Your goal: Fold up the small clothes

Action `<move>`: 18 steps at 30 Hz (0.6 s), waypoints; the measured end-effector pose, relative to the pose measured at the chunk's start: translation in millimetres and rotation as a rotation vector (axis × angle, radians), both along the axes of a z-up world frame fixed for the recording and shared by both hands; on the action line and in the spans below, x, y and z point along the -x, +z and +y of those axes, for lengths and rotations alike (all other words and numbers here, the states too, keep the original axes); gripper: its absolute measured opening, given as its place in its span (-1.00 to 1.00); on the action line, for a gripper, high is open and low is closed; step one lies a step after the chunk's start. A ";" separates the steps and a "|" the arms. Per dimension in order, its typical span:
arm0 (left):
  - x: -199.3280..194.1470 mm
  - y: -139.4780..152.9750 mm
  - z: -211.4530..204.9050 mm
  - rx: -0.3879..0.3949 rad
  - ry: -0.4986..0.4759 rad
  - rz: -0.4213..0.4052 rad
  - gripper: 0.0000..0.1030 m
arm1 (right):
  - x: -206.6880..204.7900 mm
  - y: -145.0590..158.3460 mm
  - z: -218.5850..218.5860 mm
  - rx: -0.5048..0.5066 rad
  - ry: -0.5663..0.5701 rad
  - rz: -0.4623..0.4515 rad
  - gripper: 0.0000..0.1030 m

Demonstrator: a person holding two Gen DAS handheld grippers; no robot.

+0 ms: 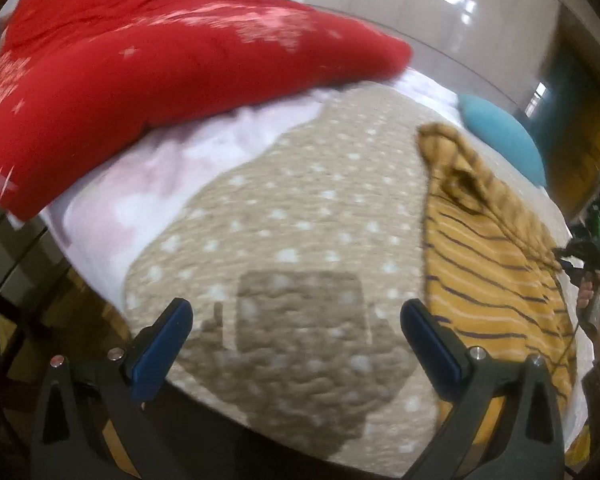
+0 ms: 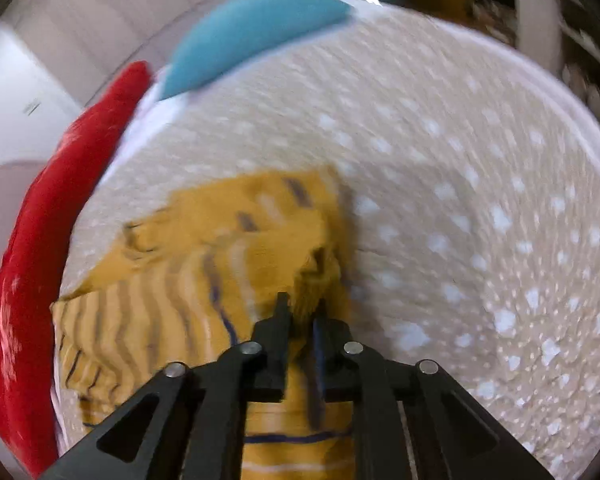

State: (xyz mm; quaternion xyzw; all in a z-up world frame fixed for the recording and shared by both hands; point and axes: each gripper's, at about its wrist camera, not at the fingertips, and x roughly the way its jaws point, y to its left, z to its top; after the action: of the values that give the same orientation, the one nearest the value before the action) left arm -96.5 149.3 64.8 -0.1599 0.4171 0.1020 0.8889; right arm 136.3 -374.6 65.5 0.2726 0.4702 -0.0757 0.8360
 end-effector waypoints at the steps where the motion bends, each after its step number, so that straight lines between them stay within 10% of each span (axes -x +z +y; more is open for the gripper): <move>1: -3.2 1.2 -6.9 -0.005 -0.019 0.000 1.00 | 5.6 1.0 -6.8 -0.007 -0.009 -0.007 -0.41; 10: -54.2 20.8 -64.3 0.021 -0.239 -0.027 1.00 | 72.6 42.6 -46.4 -0.014 0.094 -0.088 -0.09; 18: -178.5 44.5 -99.5 0.035 -0.362 -0.054 1.00 | 133.0 21.7 -41.3 0.041 0.140 -0.172 -0.07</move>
State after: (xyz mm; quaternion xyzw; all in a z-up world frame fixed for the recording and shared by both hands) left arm 81.9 49.8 109.3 -0.1004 0.4167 -0.0711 0.9007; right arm 3.3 -416.0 87.2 0.2275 0.4127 -0.0030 0.8820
